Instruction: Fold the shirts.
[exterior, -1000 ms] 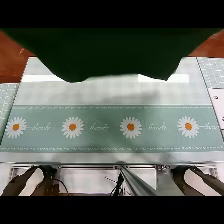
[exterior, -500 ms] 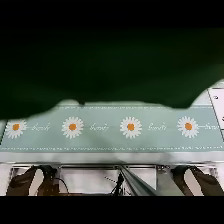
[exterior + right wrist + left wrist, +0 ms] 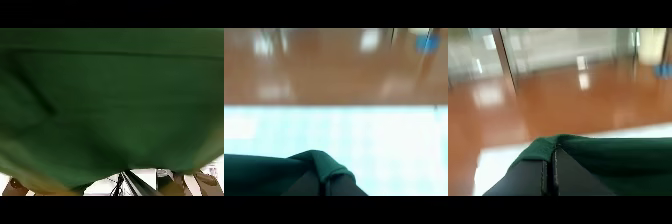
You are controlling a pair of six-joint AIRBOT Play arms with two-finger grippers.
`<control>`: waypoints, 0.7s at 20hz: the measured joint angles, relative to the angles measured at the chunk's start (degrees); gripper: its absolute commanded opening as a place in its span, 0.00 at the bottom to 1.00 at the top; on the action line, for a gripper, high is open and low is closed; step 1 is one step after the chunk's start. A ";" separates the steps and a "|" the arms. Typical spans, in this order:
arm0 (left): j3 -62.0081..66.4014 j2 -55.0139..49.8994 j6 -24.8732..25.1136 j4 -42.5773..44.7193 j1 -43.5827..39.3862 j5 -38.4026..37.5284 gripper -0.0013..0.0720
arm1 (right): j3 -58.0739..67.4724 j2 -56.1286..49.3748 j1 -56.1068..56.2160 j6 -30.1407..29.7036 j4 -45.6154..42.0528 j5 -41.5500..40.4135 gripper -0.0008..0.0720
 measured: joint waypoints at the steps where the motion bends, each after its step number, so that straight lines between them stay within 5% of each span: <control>1: -3.43 -1.16 -0.94 0.61 -0.42 -0.13 0.05 | -4.74 -0.20 0.00 -0.72 1.38 -1.20 0.04; 8: -21.77 -20.00 -11.10 1.29 -1.42 15.08 0.05 | -27.91 -12.52 0.07 -7.41 9.70 -16.83 0.04; 14: -15.63 -43.98 -16.50 -3.78 -1.49 25.70 0.05 | -24.61 -36.85 2.43 -11.47 15.74 -29.77 0.04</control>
